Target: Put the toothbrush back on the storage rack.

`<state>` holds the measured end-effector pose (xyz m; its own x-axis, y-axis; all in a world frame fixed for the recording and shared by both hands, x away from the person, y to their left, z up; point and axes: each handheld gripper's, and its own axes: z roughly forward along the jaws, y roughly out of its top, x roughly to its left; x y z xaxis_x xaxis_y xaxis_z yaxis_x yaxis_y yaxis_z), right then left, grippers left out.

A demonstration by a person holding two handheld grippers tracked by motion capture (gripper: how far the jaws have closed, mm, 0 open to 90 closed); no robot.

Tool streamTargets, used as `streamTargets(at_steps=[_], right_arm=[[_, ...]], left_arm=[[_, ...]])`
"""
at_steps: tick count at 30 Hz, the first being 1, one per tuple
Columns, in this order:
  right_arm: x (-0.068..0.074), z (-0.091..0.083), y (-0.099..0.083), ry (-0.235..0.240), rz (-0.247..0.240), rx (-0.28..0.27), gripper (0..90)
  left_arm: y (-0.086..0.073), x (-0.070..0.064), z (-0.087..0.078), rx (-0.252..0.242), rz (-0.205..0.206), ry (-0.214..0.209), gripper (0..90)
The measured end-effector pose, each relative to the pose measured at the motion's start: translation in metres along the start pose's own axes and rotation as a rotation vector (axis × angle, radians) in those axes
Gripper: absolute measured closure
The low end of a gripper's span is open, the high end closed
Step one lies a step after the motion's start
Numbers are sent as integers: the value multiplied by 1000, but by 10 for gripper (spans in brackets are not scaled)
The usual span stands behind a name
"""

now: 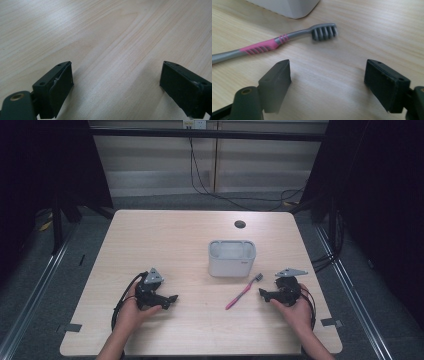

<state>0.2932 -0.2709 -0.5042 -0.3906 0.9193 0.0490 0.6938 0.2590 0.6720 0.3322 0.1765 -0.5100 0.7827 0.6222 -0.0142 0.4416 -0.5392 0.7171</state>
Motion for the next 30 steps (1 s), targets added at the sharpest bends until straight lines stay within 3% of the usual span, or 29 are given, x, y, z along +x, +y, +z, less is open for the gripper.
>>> streamTargets(at_steps=[3,7,8,13,14,16,18,30], right_arm=[[6,-3,8,35,46,46,290],[16,-6,16,31,50,82,291],[22,-6,19,49,87,97,298],[29,-6,30,57,138,143,348],[31,-7,36,58,166,183,372],[32,-7,39,56,175,198,382],[35,-8,47,61,224,225,401],[42,3,55,88,262,255,405]], left_arm=[[0,0,0,0,1,1,109],[0,0,0,-3,-4,1,109],[0,0,0,-3,-3,1,109],[0,0,0,-2,-3,1,109],[0,0,0,-2,-2,1,109],[0,0,0,-2,-2,0,108],[0,0,0,-1,2,2,107],[0,0,0,-1,1,1,107]])
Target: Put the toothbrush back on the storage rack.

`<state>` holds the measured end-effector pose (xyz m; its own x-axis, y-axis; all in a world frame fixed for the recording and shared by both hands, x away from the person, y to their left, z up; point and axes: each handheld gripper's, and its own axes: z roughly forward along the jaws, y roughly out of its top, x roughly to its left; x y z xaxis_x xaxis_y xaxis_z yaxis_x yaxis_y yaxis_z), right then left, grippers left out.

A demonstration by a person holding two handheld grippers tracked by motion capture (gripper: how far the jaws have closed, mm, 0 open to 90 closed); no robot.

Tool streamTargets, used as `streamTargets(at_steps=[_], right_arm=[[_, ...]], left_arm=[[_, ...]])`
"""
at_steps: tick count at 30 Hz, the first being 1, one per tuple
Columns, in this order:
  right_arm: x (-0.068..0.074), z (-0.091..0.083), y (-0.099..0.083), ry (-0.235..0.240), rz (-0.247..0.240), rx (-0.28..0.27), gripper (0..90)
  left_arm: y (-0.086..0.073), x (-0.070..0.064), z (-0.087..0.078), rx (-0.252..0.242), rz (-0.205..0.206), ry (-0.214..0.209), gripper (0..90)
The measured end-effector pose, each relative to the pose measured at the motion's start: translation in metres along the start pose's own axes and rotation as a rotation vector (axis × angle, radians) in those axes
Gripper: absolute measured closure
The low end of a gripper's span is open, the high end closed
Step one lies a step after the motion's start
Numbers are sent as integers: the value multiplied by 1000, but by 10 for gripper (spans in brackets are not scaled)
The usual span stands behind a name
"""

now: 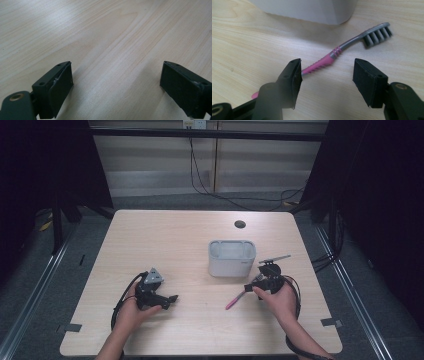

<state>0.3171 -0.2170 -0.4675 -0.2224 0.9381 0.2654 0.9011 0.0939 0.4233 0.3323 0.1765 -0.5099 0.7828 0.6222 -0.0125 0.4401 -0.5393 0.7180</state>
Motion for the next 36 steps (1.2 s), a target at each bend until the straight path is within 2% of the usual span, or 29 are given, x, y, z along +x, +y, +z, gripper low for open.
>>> streamTargets(at_steps=[6,12,20,24,28,32,33,36], right_arm=[[4,3,3,9,6,24,430],[6,9,5,-3,11,42,448],[10,15,9,-6,27,37,451],[13,20,11,-29,17,50,464],[11,19,11,-50,11,66,566],[7,17,10,-63,9,75,625],[5,15,10,-85,4,90,689],[-2,12,8,-107,20,100,767]], left_arm=[[0,0,0,2,2,0,106],[0,0,0,2,2,-1,106],[0,0,0,2,2,-4,105],[0,0,0,3,4,-6,105],[0,1,0,4,6,-7,105],[0,1,0,3,5,-6,105],[0,1,0,3,5,-6,105],[0,1,0,3,5,-6,105]])
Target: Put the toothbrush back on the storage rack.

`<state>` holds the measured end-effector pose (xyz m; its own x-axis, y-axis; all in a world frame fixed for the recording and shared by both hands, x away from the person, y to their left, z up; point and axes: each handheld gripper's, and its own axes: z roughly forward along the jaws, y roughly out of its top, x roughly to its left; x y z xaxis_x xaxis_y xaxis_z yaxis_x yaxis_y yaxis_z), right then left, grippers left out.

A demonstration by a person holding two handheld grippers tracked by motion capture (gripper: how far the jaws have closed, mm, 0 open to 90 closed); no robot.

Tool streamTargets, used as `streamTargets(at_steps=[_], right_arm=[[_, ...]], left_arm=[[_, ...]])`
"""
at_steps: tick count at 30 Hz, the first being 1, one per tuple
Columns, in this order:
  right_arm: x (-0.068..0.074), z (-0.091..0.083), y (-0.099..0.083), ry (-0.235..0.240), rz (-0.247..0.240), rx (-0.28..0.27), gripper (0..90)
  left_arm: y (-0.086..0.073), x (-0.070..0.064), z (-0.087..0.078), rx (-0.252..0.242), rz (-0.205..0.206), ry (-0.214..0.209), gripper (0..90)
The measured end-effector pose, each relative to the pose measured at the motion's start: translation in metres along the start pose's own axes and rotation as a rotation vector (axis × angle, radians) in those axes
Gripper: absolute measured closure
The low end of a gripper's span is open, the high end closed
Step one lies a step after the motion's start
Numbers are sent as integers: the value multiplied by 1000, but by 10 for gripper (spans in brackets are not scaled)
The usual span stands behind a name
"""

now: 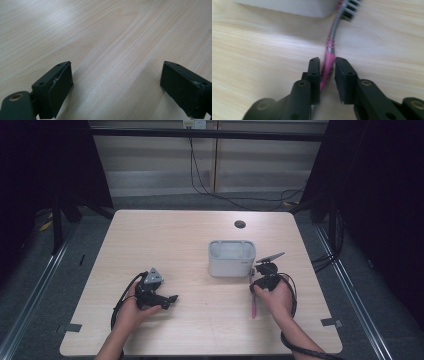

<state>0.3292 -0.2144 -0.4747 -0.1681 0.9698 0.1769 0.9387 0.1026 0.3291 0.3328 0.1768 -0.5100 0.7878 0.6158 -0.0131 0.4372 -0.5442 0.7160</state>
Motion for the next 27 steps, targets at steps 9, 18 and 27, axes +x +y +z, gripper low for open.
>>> streamTargets(at_steps=[9,18,27], right_arm=[[-29,-8,-5,9,74,6,819],[-34,-26,-3,48,53,-57,900],[-25,-14,9,39,-2,-98,747]], left_arm=[[0,0,0,0,0,0,105],[0,0,0,-3,-4,1,105],[0,0,0,0,0,0,105]])
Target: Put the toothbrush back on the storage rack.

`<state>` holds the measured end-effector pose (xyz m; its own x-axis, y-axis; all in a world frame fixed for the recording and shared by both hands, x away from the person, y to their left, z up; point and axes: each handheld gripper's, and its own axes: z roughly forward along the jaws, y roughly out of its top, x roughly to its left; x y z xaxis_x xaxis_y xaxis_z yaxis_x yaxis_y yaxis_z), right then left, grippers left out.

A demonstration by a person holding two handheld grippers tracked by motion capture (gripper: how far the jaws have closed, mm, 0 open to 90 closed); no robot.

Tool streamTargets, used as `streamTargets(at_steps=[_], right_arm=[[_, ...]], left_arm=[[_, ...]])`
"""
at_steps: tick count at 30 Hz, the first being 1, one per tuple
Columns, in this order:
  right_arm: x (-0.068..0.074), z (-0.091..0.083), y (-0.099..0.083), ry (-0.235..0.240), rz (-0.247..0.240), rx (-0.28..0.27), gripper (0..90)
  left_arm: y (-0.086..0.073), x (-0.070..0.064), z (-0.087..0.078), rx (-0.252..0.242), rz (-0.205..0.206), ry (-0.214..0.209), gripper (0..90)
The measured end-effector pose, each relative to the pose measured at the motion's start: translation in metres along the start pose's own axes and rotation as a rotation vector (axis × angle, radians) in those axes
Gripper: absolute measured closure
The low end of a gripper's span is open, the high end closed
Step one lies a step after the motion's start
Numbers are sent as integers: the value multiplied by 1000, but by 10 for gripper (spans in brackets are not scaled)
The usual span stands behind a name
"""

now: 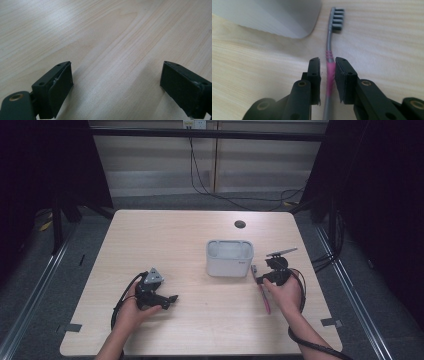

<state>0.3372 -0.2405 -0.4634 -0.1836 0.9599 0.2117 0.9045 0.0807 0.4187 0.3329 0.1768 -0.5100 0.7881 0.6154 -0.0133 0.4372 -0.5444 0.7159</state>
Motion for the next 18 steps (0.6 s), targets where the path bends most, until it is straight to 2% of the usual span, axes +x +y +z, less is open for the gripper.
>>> streamTargets(at_steps=[1,2,3,5,6,7,12,17,18], right_arm=[[2,2,2,-13,-20,3,736],[2,2,2,-13,-20,3,736],[4,5,4,-26,-35,21,727],[9,14,4,-73,-83,58,692],[14,20,2,-133,-139,57,747],[16,20,3,-137,-148,65,801],[13,18,2,-126,-134,70,810],[-2,7,-3,-56,-72,-20,813],[-4,3,-3,-49,-74,-35,813]], left_arm=[[0,0,0,0,-1,0,105],[0,0,0,0,-1,0,105],[0,0,0,-1,1,0,105],[0,0,0,0,0,1,105],[0,0,0,-2,-1,0,104],[0,0,0,-2,0,0,104],[0,0,0,-1,2,0,104],[0,0,0,-1,1,0,104],[0,0,0,-1,1,0,104]])
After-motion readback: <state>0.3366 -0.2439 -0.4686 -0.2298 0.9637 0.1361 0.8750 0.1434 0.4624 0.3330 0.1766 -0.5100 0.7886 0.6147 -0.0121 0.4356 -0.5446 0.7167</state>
